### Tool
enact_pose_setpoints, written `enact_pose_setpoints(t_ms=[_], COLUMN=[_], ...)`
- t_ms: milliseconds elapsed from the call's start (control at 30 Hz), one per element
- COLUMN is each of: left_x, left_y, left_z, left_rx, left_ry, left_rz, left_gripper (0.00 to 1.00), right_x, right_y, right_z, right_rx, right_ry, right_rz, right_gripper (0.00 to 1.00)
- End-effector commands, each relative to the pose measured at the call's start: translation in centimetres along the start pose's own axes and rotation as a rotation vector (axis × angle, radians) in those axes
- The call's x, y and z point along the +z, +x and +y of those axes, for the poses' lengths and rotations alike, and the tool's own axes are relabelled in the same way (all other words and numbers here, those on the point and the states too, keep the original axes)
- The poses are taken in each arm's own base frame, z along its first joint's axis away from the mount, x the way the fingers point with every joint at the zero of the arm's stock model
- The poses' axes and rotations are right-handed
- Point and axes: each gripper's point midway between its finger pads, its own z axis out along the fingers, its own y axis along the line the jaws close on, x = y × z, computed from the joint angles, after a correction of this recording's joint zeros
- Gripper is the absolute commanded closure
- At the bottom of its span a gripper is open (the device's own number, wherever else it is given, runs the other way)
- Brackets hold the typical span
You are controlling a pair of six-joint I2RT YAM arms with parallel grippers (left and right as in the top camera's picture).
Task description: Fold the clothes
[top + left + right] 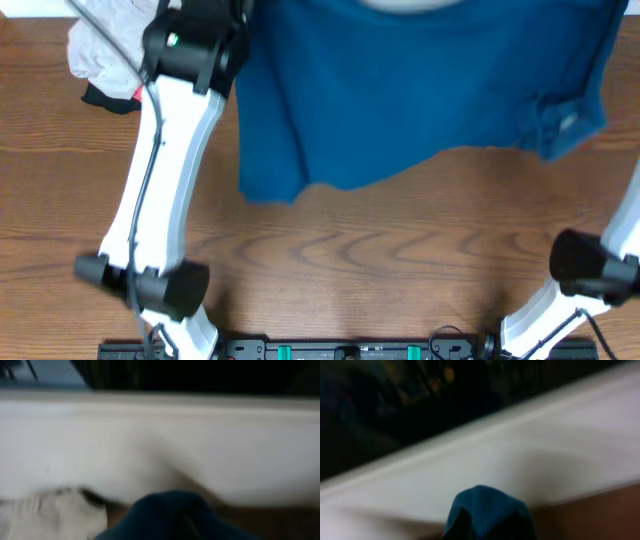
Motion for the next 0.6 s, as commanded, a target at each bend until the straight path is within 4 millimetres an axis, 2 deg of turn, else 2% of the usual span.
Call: enact_pose_setpoints(t_ms=[0, 67, 133, 300, 433, 567], left_x=[3.9, 5.1, 5.0, 2.0, -1.5, -4.8], left_y=[-1.1, -2.9, -4.6, -7.2, -7.3, -4.7], left_z=[1.4, 1.9, 2.3, 3.5, 4.0, 4.0], left_rx=[0.047, 0.03, 0.015, 0.043, 0.055, 0.078], left_ry=[-0.007, -0.007, -0.011, -0.037, -0.04, -0.033], left_rz=[-0.099, -0.201, -0.272, -0.319, -0.251, -0.094], left_gripper=[0.94, 0.94, 0.94, 0.94, 0.94, 0.94], right_x=[2.4, 3.3, 3.3, 0.9, -2.3, -5.4], right_y=[-0.9, -1.5, -2.1, -3.9, -3.7, -2.0], right_z=[0.9, 1.7, 2.1, 2.0, 2.3, 1.8], right_rx=[0.009, -0.013, -0.023, -0.069, -0.12, -0.157], right_ry=[-0.094, -0.157, -0.179, -0.163, -0.172, -0.1], right_rz=[-0.056, -0.095, -0.122, -0.157, -0.1, -0.006], right_gripper=[0.99, 0.99, 0.99, 0.99, 0.99, 0.99])
